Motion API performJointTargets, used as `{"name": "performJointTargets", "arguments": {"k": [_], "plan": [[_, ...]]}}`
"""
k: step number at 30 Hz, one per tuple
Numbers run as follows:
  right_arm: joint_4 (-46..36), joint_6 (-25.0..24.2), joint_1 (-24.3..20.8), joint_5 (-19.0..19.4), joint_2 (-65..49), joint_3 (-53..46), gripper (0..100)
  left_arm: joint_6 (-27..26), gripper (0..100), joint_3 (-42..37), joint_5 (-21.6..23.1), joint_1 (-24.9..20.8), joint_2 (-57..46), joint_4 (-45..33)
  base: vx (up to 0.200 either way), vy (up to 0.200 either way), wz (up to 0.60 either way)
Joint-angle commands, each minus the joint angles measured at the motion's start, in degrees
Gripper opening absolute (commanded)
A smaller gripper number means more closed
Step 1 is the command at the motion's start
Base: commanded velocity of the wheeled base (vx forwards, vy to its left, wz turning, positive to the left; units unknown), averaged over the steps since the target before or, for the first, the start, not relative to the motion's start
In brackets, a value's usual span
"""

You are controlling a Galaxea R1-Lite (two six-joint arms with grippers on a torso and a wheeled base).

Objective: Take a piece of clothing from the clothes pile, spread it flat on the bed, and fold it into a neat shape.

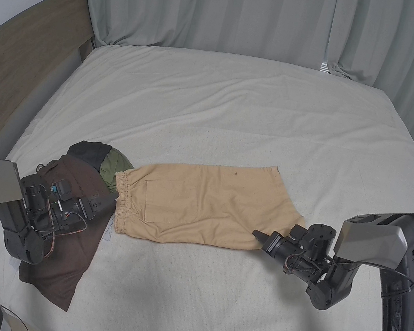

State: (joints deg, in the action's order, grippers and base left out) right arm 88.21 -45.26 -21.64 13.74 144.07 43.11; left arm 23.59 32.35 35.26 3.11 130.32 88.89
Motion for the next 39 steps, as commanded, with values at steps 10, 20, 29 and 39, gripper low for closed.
{"name": "performJointTargets", "arguments": {"k": [10,20,29,39], "plan": [[0.03,5.98,0.90,-0.03,-8.89,-17.44,0,0.05,100,-0.01,0.78,-0.30,1.34,0.05,0.000,0.000,0.00],[0.03,7.38,0.19,-0.12,-8.19,-20.87,0,-0.12,100,1.66,4.65,0.41,3.63,0.05,0.000,0.000,0.00],[0.12,7.56,0.54,-0.20,-6.61,-20.96,100,0.14,100,2.01,8.95,0.32,3.63,-0.04,0.000,0.000,0.00],[0.12,8.88,-2.18,1.29,-8.01,-27.64,100,0.05,100,2.01,9.66,-0.30,5.03,0.05,0.000,0.000,0.00]]}}
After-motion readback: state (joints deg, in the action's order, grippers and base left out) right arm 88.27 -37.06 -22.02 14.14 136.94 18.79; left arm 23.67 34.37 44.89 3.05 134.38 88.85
